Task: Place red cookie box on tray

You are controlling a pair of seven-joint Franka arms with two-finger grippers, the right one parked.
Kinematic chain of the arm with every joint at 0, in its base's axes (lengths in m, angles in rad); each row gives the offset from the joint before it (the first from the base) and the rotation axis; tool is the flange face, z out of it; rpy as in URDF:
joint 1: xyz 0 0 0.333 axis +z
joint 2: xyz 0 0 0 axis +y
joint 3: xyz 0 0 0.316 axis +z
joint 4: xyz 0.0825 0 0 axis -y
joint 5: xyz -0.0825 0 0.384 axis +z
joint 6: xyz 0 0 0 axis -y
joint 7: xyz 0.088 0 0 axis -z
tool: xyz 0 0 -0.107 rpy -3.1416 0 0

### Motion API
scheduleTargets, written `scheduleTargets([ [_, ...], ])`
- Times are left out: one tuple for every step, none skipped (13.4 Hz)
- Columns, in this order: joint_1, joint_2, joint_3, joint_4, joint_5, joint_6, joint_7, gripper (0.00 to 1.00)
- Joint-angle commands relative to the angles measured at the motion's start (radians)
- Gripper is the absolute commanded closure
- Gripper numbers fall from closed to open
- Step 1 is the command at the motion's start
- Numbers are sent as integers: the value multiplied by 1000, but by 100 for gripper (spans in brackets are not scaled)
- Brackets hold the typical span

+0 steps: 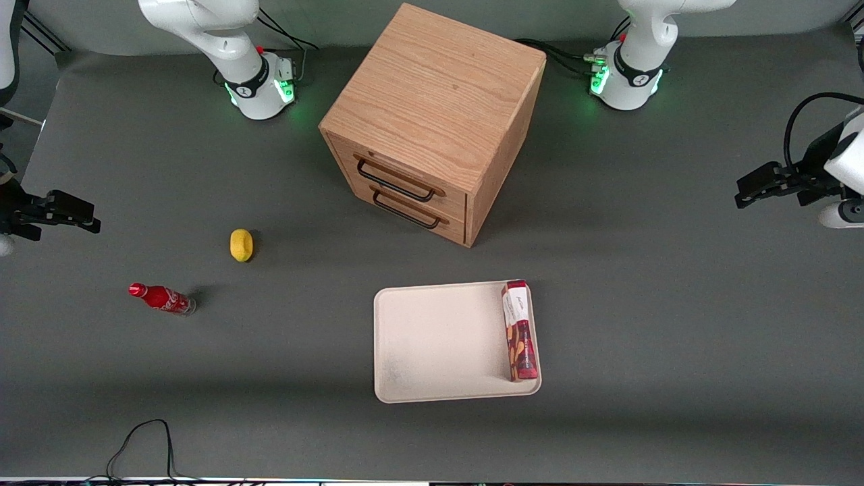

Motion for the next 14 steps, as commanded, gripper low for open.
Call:
scheduleTargets([
  [-9,11,11,23,-15,-28,22,0],
  [-9,11,11,23,-16,-28,22,0],
  [0,11,6,23,-16,-27,24,0],
  [7,11,5,23,-16,-27,24,0],
  [6,13,5,21,-16,-27,25,0],
  [8,11,5,21,-16,-28,27,0],
  [6,11,5,20,-16,-30,27,0],
  [4,11,5,18,-16,-30,27,0],
  [1,11,5,18,-16,-30,25,0],
  [0,11,5,18,-16,-30,25,0],
  [0,11,5,20,-16,-31,27,0],
  [-2,11,5,18,-16,-33,25,0],
  [-3,11,5,20,-13,-42,28,0],
  [-5,11,5,18,-10,-44,28,0],
])
